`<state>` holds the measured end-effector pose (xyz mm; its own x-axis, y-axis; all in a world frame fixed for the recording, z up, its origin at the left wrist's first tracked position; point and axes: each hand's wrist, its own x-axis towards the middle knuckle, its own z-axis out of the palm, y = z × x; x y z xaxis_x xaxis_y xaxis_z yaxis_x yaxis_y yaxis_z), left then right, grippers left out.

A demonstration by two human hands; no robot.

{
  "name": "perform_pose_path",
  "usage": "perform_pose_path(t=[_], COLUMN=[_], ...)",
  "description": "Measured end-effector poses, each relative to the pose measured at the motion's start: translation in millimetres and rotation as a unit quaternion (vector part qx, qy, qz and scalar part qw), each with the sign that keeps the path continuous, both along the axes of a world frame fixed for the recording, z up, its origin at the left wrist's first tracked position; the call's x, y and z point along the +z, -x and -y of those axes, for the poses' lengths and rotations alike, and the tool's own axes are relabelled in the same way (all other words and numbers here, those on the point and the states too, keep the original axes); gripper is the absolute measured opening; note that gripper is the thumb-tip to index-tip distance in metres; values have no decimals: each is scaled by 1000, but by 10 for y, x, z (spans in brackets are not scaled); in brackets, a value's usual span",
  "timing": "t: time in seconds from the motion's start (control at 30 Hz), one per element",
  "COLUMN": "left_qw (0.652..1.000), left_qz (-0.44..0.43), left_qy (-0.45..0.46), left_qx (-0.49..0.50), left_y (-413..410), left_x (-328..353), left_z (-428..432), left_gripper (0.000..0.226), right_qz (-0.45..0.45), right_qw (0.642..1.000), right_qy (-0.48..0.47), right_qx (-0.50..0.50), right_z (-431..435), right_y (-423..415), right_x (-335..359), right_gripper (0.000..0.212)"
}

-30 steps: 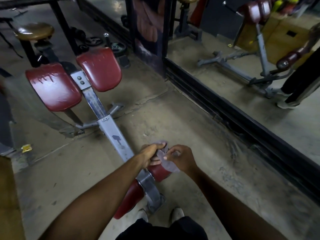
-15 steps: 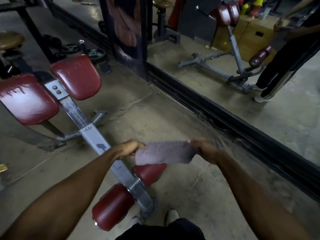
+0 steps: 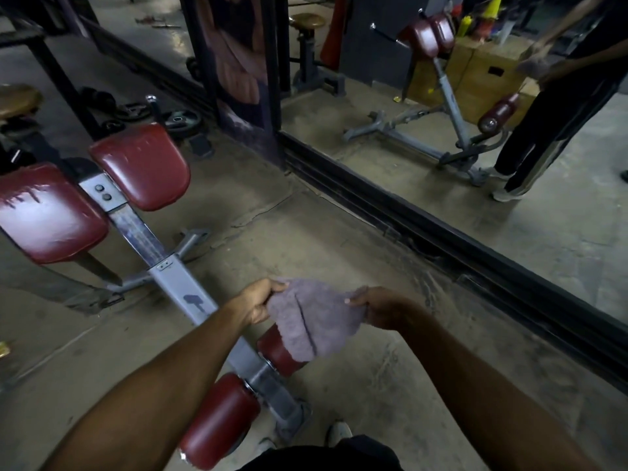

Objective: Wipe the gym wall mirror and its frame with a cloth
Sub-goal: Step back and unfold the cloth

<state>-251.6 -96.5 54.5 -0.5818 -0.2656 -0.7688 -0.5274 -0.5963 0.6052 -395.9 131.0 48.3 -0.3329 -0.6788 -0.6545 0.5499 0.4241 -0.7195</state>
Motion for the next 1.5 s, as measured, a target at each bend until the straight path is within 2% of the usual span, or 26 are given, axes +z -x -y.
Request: perform_pose_path(t=[0.03, 0.07, 0.1, 0.13, 0.2, 0.3, 0.4, 0.43, 0.5, 0.53, 0.6, 0.67, 0.77, 0.83, 0.87, 0.97, 1.07, 1.13, 1.17, 1.27, 1.33, 1.43, 1.5], left_qw=[998, 992, 983, 976, 970, 978, 996, 995, 984, 976, 963, 957, 955, 952, 954, 973, 976, 960, 946, 899, 883, 896, 935], left_qz=[23, 48, 67, 82, 86, 81, 23, 15, 18, 20, 25, 39, 38, 26, 19, -13, -34, -27, -24, -24, -32, -37, -45], left_qy=[54, 117, 168, 201, 228, 190, 90, 98, 174, 209, 250, 269, 279, 297, 295, 230, 204, 261, 301, 402, 423, 409, 329], left_qx=[-6, -8, -11, -8, 8, 43, 12, -11, -45, -61, -101, -104, -89, -67, -48, -14, -60, -100, -115, -172, -199, -171, -127], left_y=[5, 1, 0, -7, 16, 25, -36, -63, -93, -101, -109, -104, -80, -63, -59, -105, -159, -185, -195, -224, -225, -228, -239], left_x=[-33, -46, -51, -32, -49, -41, -16, -20, -60, -70, -81, -49, -19, -63, -75, -70, -67, -109, -125, -175, -207, -182, -160], left_z=[-8, -36, -61, -100, -143, -131, -68, -54, -28, -14, -7, -34, -76, -78, -80, -58, -23, -1, 8, 40, 57, 47, 78], left_gripper=[16, 11, 6, 7, 10, 16, 50, 69, 106, 113, 101, 73, 48, 40, 35, 28, 41, 43, 37, 5, 22, 27, 21], right_qz=[-25, -60, -80, -80, -70, -52, -27, -40, -86, -105, -165, -212, -224, -206, -183, -113, -76, -147, -203, -380, -452, -425, -408], right_qw=[999, 995, 990, 988, 985, 979, 984, 986, 987, 986, 974, 961, 958, 954, 956, 974, 984, 984, 976, 918, 881, 894, 899], right_qy=[10, -6, -30, -49, -99, -125, -84, -91, -105, -110, -127, -139, -153, -177, -181, -125, -45, -46, -63, -109, -125, -94, -90], right_qx=[-41, -86, -111, -122, -124, -154, -153, -133, -86, -75, -93, -110, -96, -126, -142, -151, -154, -86, -49, 25, 58, 104, 133], right_z=[2, 8, 31, 69, 114, 115, 72, 44, -32, -65, -99, -123, -134, -111, -105, -115, -156, -180, -186, -173, -146, -140, -158], right_y=[59, 112, 116, 83, 36, 58, 58, 60, 78, 96, 117, 124, 94, 82, 84, 64, 83, 98, 116, 137, 107, 82, 83], right_x=[-97, -193, -214, -179, -115, -33, 54, 56, 22, -14, -45, -28, -45, -58, -45, 63, 123, 137, 120, 100, 115, 105, 92], right_gripper=[31, 55, 69, 64, 39, 38, 47, 58, 95, 104, 98, 86, 81, 77, 68, 44, 55, 47, 39, 15, 16, 6, 15])
